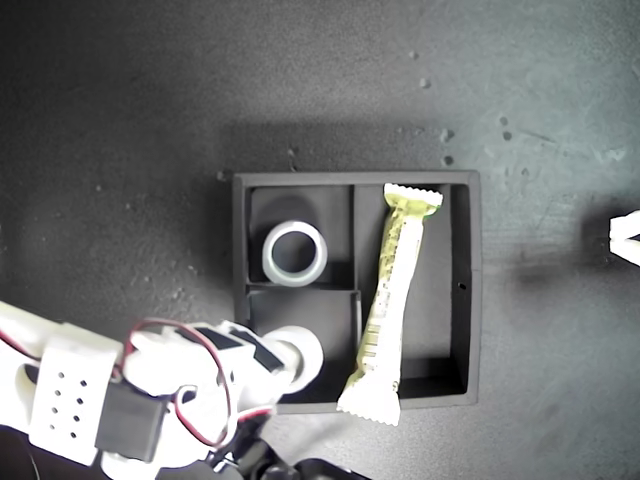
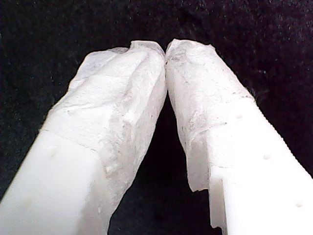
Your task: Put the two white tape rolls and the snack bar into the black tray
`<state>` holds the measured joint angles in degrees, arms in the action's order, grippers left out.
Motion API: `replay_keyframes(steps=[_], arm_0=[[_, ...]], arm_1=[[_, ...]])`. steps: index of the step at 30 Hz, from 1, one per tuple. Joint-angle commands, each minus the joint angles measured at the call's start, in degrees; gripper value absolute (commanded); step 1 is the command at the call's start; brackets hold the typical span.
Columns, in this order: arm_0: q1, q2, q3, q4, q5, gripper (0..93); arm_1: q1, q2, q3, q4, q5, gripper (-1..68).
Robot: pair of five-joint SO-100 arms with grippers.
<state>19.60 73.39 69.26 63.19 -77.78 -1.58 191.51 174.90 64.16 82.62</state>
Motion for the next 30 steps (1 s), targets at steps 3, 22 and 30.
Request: replay_keyframes(steps=[3,22,30], arm_0=[[0.88,-0.97,-4.13,0.26,-0.79,0.3],[1.93,-2.11,-10.46,4.75,0.35,15.1],[1.58,-9.58,-32.26,21.18,2.46,16.9]], arm_1=[[0.79,0.44,2.29,-2.11,-1.85,-0.5],[1.14,0.44,4.04,-2.99,-2.64,-0.5],[1.23,0.44,4.04,-2.55,-2.72,-0.5]])
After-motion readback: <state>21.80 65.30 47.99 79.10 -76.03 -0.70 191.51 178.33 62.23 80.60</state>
